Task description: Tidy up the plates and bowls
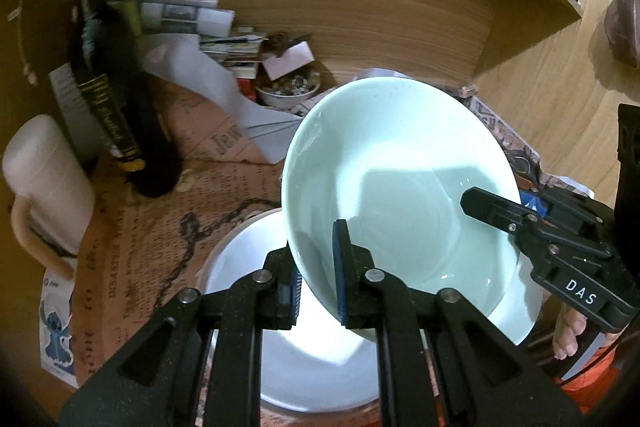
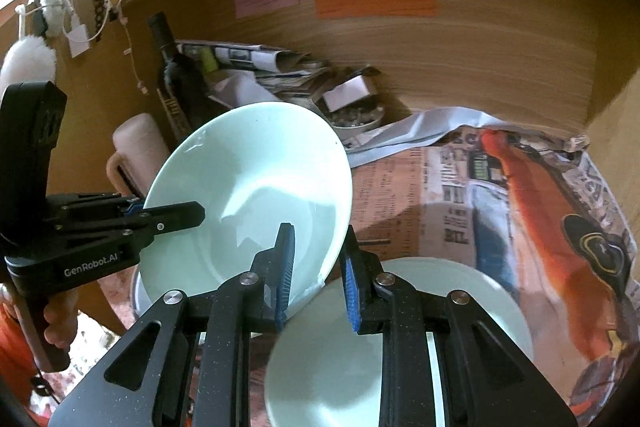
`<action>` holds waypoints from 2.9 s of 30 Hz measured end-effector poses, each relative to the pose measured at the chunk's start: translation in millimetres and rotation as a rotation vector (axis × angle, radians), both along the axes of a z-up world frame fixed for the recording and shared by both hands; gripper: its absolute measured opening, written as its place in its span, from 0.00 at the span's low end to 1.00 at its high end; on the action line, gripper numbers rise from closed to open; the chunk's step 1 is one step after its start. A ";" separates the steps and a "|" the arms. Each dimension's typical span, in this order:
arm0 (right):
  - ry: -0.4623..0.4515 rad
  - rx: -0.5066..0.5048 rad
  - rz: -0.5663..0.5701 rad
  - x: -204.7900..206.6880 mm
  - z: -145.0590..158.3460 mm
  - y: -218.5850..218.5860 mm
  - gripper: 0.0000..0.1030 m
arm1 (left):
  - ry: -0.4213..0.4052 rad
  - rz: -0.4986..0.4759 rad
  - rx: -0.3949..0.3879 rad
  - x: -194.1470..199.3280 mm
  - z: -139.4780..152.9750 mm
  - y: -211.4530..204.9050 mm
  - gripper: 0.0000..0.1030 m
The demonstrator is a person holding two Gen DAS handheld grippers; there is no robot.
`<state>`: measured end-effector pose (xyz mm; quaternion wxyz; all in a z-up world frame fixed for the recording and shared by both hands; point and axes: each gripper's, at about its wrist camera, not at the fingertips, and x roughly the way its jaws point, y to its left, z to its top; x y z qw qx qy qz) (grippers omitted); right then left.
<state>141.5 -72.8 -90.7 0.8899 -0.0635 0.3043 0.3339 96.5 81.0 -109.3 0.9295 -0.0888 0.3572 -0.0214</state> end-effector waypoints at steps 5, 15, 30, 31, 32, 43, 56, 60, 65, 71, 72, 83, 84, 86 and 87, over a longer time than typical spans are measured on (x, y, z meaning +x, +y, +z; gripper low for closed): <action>0.008 0.008 0.033 -6.3 -0.8 10.9 0.21 | -0.009 0.024 0.010 -13.5 0.0 8.1 0.12; 0.039 -0.011 0.088 -15.3 -12.5 28.4 0.21 | 0.030 0.060 -0.001 -32.1 -14.4 22.6 0.12; 0.090 -0.049 0.133 -17.8 -30.3 43.8 0.21 | 0.064 0.086 -0.010 -43.8 -31.2 34.5 0.13; 0.089 -0.052 0.134 -18.0 -30.7 44.6 0.21 | 0.061 0.086 -0.003 -44.5 -31.2 34.1 0.13; 0.087 -0.055 0.135 -18.1 -31.1 44.8 0.21 | 0.061 0.086 0.000 -44.5 -31.3 34.0 0.13; 0.038 -0.086 0.126 -22.1 -30.5 47.1 0.21 | 0.076 0.078 0.060 -40.2 -31.0 30.9 0.17; 0.029 -0.094 0.126 -19.2 -29.0 45.5 0.21 | 0.106 0.077 0.056 -34.0 -25.8 27.2 0.27; 0.031 -0.091 0.125 -19.8 -29.1 45.8 0.21 | 0.121 0.081 -0.010 -35.6 -23.0 35.8 0.28; -0.002 -0.081 0.095 -18.3 -22.9 40.9 0.23 | 0.089 0.096 -0.036 -40.9 -15.1 41.0 0.34; -0.034 -0.047 0.073 -18.0 -7.9 28.4 0.38 | -0.025 0.114 0.038 -54.6 6.7 36.6 0.52; -0.037 -0.042 0.067 -18.0 -6.7 25.7 0.45 | -0.037 0.117 0.049 -56.0 7.5 37.1 0.54; 0.086 -0.039 0.062 -6.8 -27.5 22.9 0.51 | 0.045 0.113 -0.068 -55.3 -30.3 52.0 0.57; 0.094 -0.043 0.062 -6.3 -29.7 23.6 0.51 | 0.049 0.110 -0.078 -55.2 -32.8 52.4 0.57; 0.112 -0.047 0.058 -3.4 -34.1 25.8 0.51 | 0.061 0.106 -0.100 -54.1 -38.0 52.3 0.57; 0.120 -0.046 0.056 -1.7 -35.9 26.8 0.51 | 0.068 0.101 -0.109 -53.7 -40.5 52.0 0.57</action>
